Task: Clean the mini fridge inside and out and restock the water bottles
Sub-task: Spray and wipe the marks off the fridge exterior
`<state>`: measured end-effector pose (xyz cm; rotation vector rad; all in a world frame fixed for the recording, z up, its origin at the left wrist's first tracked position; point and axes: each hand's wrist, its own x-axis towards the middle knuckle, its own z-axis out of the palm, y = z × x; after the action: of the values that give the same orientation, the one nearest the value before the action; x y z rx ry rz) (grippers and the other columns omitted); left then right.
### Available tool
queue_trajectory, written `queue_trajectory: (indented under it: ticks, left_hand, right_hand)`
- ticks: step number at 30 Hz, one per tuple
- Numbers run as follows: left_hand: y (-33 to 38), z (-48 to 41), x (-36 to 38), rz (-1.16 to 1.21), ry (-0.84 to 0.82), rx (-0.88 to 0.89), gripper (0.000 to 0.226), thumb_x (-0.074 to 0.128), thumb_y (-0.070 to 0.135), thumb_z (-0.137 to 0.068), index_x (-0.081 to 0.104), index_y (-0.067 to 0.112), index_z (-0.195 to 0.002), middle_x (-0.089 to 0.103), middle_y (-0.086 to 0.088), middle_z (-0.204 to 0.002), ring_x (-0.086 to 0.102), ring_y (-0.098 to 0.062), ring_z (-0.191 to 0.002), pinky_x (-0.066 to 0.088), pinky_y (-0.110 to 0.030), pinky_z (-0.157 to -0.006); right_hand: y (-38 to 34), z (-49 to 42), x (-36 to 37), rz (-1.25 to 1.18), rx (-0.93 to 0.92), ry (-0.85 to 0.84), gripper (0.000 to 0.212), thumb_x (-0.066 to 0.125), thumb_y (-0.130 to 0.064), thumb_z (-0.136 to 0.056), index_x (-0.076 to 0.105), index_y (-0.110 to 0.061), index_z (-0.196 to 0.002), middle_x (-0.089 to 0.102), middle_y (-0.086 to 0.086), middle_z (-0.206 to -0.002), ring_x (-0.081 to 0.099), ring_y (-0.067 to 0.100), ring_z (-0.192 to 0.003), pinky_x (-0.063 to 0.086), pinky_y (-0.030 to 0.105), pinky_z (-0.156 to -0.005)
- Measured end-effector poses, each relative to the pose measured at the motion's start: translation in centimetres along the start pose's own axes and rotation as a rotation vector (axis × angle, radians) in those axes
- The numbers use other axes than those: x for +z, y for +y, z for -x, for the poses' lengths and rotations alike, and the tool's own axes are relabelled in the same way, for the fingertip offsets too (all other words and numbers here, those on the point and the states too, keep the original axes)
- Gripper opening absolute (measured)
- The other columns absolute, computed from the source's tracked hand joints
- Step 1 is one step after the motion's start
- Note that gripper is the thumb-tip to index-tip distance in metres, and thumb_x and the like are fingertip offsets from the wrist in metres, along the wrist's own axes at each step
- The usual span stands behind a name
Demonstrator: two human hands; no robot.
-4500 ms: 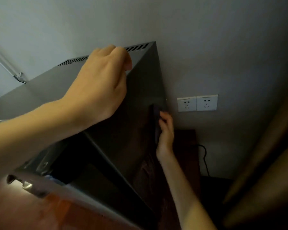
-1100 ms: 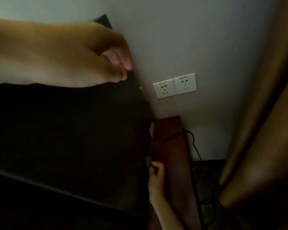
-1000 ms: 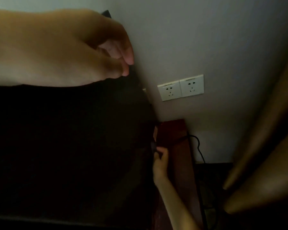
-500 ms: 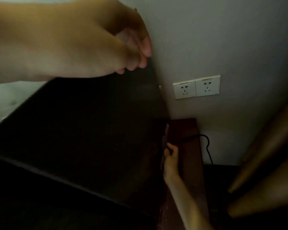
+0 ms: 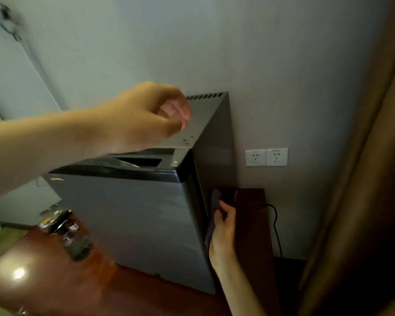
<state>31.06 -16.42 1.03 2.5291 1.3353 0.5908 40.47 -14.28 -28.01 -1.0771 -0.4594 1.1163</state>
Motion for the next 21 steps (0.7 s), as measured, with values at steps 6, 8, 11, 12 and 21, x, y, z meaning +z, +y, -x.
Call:
queue_trajectory:
  ticks: [6, 8, 11, 12, 21]
  left_hand:
    - [-3.4, 5.6, -4.3, 0.013, 0.099, -0.144, 0.023, 0.051, 0.005, -0.089, 0.064, 0.019, -0.101, 0.066, 0.000, -0.103, 0.062, -0.016, -0.098, 0.049, -0.030, -0.089]
    - [-4.5, 7.0, -4.6, 0.036, 0.116, -0.191, 0.024, 0.050, 0.005, -0.089, 0.064, 0.017, -0.103, 0.065, -0.001, -0.105, 0.061, -0.017, -0.100, 0.049, -0.034, -0.092]
    - [-6.1, 8.7, -4.8, 0.055, 0.152, -0.210, 0.025, 0.049, 0.005, -0.087, 0.064, 0.015, -0.103, 0.065, -0.002, -0.105, 0.061, -0.018, -0.099, 0.049, -0.033, -0.090]
    - [-6.6, 9.2, -5.0, 0.053, 0.162, -0.217, 0.024, 0.049, 0.005, -0.087, 0.064, 0.015, -0.102, 0.065, -0.002, -0.104, 0.061, -0.018, -0.098, 0.049, -0.031, -0.087]
    - [-13.1, 13.8, -8.1, 0.045, 0.222, -0.309, 0.023, 0.049, 0.004, -0.087, 0.065, 0.013, -0.101, 0.064, 0.001, -0.100, 0.061, -0.014, -0.089, 0.045, -0.016, -0.069]
  right_hand:
    - [-10.2, 2.7, 7.4, 0.020, -0.378, -0.062, 0.032, 0.039, -0.003, -0.098, 0.052, -0.032, -0.095, 0.049, 0.012, -0.133, 0.048, 0.023, -0.124, 0.038, 0.037, -0.109]
    - [-12.3, 4.2, 8.5, 0.096, -0.499, -0.097, 0.031, 0.040, -0.002, -0.097, 0.052, -0.030, -0.094, 0.048, 0.007, -0.130, 0.049, 0.019, -0.120, 0.041, 0.026, -0.100]
    - [-13.5, 5.7, 9.2, 0.385, -0.658, -0.112, 0.022, 0.044, -0.001, -0.094, 0.055, -0.019, -0.095, 0.047, -0.003, -0.115, 0.046, 0.024, -0.117, 0.042, 0.029, -0.096]
    - [-13.8, 5.8, 9.3, 0.470, -0.684, -0.095, 0.021, 0.045, 0.001, -0.092, 0.057, -0.017, -0.096, 0.047, -0.002, -0.113, 0.046, 0.027, -0.117, 0.042, 0.035, -0.098]
    - [-16.9, 11.0, 13.4, 0.481, -0.682, -0.345, 0.028, 0.049, 0.000, -0.090, 0.061, -0.024, -0.097, 0.061, 0.004, -0.112, 0.057, 0.015, -0.104, 0.042, 0.024, -0.086]
